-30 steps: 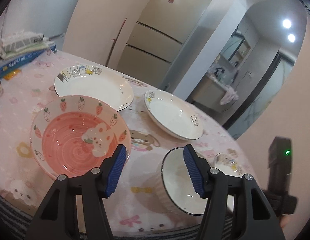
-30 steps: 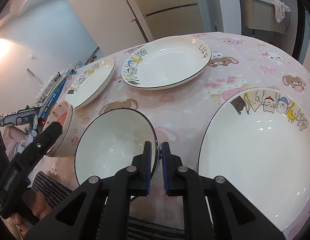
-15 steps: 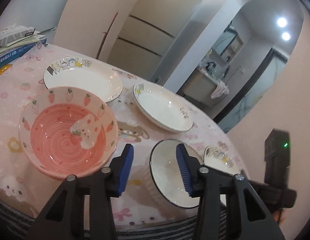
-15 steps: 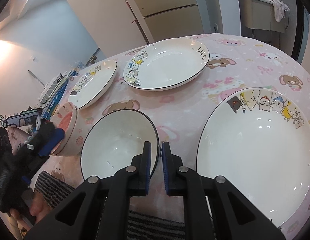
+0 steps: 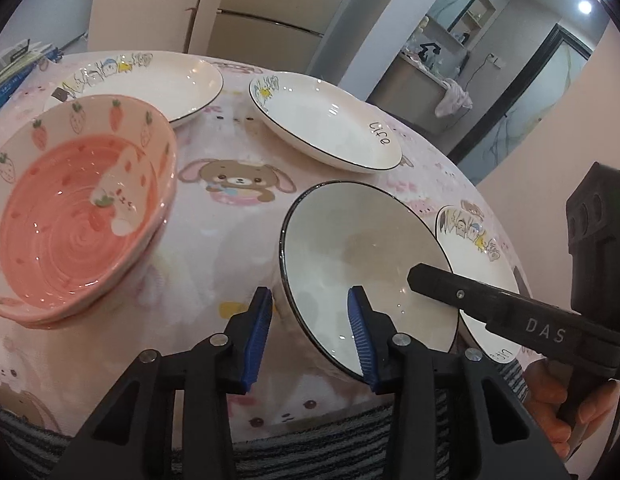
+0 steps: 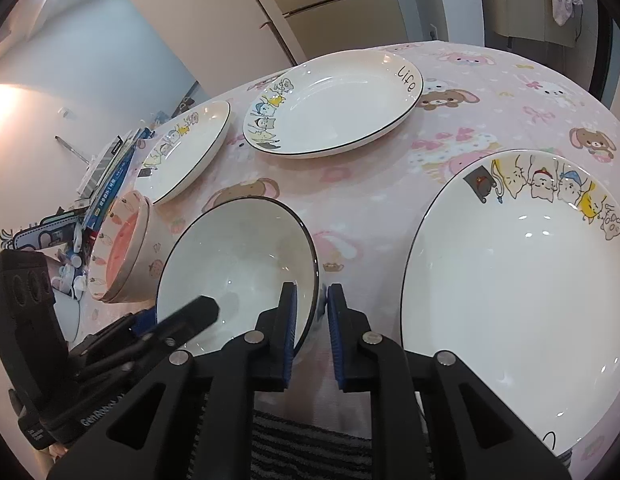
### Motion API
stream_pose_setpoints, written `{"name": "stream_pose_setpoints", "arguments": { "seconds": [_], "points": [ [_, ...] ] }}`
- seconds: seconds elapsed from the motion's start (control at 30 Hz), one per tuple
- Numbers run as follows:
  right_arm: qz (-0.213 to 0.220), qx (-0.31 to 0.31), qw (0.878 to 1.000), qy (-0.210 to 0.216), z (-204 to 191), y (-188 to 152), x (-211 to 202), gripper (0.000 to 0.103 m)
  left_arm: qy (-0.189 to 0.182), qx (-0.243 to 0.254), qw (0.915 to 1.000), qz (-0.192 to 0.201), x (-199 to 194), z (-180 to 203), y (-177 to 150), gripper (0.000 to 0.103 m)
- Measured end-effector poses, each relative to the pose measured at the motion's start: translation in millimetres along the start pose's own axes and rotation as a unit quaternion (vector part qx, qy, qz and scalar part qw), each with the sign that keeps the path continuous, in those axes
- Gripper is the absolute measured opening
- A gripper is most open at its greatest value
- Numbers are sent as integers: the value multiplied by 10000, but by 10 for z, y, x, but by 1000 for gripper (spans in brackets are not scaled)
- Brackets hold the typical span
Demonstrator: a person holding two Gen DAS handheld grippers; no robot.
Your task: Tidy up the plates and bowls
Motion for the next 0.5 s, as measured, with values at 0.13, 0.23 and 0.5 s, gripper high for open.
{"name": "stream_pose_setpoints", "arguments": {
  "seconds": [0.13, 0.23, 0.5],
  "points": [
    [-200, 53, 9997, 155, 25, -13, 85, 17, -33, -140, 9996, -249, 74, -47, -23, 41],
    [-632, 125, 9976, 241, 35, -68, 231, 18, 87, -93, 9990, -421, 152, -40, -60, 33],
    [-531, -114, 9984, 182, -62, -110, 221, 13, 177, 121, 9996, -198, 88, 29, -84, 21]
  ]
}}
Point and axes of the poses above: each gripper's, at about its wrist camera, not at the fingertips, and x roughly the way its jaws point, z to its right, y to its top, the point moved 1 cm from there along x, roughly the way its jaws point, and after that the axes turned 11 degrees about -y, right-handed, at the moved point
